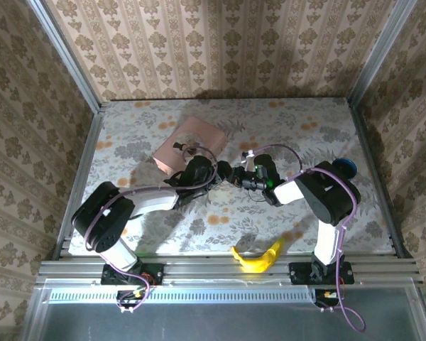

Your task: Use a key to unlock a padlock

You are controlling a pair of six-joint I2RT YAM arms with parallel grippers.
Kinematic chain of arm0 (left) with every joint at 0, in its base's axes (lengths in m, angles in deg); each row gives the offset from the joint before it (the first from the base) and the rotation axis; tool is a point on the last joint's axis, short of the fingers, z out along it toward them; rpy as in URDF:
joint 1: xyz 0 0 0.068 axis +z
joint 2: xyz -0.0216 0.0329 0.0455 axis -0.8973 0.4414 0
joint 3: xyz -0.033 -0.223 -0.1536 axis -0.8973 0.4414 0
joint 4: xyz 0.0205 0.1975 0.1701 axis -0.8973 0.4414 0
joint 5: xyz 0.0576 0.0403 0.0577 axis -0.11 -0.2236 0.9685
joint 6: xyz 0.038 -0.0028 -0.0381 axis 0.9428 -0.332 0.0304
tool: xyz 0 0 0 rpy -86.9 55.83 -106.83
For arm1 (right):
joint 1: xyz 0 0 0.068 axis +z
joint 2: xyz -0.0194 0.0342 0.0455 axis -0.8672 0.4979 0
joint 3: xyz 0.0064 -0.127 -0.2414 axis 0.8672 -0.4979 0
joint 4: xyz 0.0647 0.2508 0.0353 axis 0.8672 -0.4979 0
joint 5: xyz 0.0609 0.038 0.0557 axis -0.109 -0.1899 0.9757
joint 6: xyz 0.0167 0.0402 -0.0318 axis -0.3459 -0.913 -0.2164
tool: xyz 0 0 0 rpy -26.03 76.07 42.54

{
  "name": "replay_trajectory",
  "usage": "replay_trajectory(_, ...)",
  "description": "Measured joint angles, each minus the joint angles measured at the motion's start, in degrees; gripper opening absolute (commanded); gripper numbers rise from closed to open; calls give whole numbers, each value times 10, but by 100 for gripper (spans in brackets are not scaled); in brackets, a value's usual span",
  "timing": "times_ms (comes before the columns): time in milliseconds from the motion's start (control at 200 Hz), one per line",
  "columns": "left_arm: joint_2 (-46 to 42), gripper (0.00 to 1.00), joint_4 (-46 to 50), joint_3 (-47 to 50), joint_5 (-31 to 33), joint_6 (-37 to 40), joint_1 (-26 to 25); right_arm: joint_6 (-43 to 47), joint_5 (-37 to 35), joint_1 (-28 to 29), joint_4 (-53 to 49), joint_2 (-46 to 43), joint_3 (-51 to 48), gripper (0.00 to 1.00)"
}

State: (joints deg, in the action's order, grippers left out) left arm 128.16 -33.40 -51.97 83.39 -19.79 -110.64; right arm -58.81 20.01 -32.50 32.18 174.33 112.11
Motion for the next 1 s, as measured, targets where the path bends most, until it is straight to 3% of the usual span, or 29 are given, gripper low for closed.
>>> replay_trajectory(310,3,76,-44,23,28,12,9,-12,-2,0,7,9,11,0)
replay_trajectory(1000,-38,74,-27,66,74,60,64,-27,-2,0,8,18,30,0)
